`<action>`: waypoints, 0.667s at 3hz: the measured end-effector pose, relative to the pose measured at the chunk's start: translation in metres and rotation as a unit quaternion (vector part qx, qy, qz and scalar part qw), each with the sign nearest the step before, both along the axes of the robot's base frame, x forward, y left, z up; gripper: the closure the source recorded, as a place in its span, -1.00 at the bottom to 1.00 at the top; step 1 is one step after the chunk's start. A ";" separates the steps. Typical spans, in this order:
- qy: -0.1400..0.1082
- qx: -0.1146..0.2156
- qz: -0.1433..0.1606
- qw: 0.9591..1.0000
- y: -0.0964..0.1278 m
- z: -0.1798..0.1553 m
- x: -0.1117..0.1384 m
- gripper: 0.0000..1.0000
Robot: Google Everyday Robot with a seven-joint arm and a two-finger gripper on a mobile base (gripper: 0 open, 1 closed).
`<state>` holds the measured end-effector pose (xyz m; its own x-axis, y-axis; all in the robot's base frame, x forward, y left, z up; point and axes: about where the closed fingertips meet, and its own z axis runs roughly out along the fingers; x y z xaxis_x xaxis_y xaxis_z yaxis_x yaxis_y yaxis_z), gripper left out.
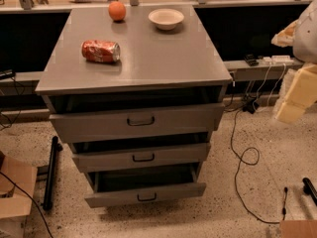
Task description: Open top drawer
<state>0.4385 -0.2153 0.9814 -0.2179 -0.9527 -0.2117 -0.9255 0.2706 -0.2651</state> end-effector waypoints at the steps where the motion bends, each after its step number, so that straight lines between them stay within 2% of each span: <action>1: 0.000 0.000 0.000 1.000 0.000 0.000 0.000 -1.00; 2: -0.001 0.008 0.014 1.000 0.012 -0.009 0.001 -1.00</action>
Offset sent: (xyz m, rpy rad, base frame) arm 0.0035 0.0263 -0.0264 0.0398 0.0165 0.0655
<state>0.4399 -0.2034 0.9723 -0.1911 -0.9547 -0.2281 -0.9324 0.2492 -0.2618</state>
